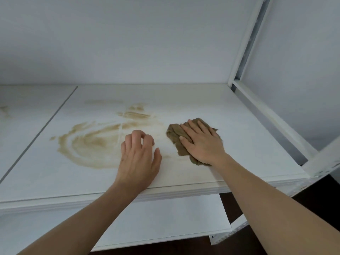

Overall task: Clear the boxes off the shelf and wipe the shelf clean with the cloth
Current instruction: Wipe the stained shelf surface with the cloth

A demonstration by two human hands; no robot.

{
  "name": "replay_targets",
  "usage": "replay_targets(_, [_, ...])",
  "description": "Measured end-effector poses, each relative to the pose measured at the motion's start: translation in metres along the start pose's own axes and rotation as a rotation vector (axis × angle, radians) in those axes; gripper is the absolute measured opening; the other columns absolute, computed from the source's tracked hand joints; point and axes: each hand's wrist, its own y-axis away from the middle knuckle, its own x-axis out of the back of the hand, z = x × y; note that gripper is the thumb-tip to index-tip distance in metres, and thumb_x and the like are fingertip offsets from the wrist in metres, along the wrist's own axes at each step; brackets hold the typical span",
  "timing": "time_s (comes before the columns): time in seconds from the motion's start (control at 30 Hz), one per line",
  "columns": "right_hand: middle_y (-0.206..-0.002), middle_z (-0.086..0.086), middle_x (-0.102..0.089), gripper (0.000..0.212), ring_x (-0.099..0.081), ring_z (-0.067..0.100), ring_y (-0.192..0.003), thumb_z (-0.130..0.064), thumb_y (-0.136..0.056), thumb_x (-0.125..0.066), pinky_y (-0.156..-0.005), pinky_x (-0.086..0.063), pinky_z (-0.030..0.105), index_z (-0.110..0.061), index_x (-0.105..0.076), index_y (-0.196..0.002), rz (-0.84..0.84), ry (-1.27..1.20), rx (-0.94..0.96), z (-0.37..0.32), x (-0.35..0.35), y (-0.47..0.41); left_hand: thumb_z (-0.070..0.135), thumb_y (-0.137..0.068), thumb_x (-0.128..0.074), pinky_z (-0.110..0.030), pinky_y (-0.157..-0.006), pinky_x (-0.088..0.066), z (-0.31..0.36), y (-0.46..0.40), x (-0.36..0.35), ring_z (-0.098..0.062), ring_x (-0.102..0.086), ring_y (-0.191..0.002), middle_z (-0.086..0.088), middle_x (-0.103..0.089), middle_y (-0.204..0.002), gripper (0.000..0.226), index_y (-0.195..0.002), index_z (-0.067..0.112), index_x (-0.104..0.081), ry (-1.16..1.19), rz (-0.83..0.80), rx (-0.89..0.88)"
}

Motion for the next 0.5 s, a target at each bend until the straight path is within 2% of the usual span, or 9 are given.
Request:
replay_targets(0.1, [-0.161, -0.015, -0.008, 0.053, -0.003, 0.012, -0.149, -0.058, -0.098, -0.018, -0.121, -0.002, 0.038, -0.046, -0.017, -0.150, -0.012, -0.020, -0.055, 0.030, 0.008, -0.005, 0.027, -0.088, -0.041, -0.033, -0.056, -0.039, -0.002, -0.001, -0.001, -0.018, -0.039, -0.067, 0.001, -0.041, -0.071, 0.027, -0.064, 0.014, -0.044, 0.112, -0.018, -0.122])
replay_targets(0.2, [-0.162, -0.013, -0.006, 0.055, -0.003, 0.013, -0.149, -0.059, -0.097, -0.016, -0.120, -0.002, 0.040, -0.046, -0.015, -0.150, -0.010, -0.014, -0.209, 0.071, 0.015, -0.007, 0.032, -0.087, -0.040, -0.023, -0.040, -0.023, -0.001, 0.001, 0.002, -0.016, -0.029, -0.046, 0.008, -0.026, -0.054, 0.038, -0.054, 0.018, -0.026, 0.168, -0.064, -0.159])
replay_targets(0.27, [-0.162, -0.013, -0.005, 0.055, -0.002, 0.013, -0.149, -0.058, -0.097, -0.015, -0.121, -0.002, 0.040, -0.046, -0.013, -0.151, -0.017, -0.005, -0.286, 0.096, 0.021, -0.002, 0.034, -0.085, -0.039, -0.019, -0.040, -0.015, -0.001, 0.003, 0.002, -0.016, -0.023, -0.040, 0.008, -0.022, -0.050, 0.040, -0.053, 0.021, -0.019, 0.158, -0.090, -0.154])
replay_targets(0.37, [-0.163, -0.012, -0.003, 0.056, -0.001, 0.014, -0.150, -0.058, -0.097, -0.015, -0.121, -0.001, 0.042, -0.045, -0.010, -0.151, -0.028, 0.012, -0.384, 0.124, 0.028, 0.009, 0.033, -0.083, -0.038, -0.018, -0.040, -0.012, -0.001, 0.003, 0.003, -0.016, -0.020, -0.040, 0.006, -0.017, -0.047, 0.041, -0.055, 0.025, -0.010, 0.141, -0.106, -0.145])
replay_targets(0.5, [-0.163, -0.005, -0.003, 0.056, 0.000, 0.021, -0.150, -0.056, -0.098, -0.016, -0.120, -0.002, 0.048, -0.042, -0.013, -0.152, 0.007, 0.010, -0.518, 0.136, 0.031, 0.027, 0.033, -0.081, -0.038, -0.017, -0.042, -0.010, 0.000, 0.003, 0.004, -0.019, -0.017, -0.041, 0.005, -0.011, -0.044, 0.041, -0.054, 0.024, -0.009, 0.115, -0.114, -0.124])
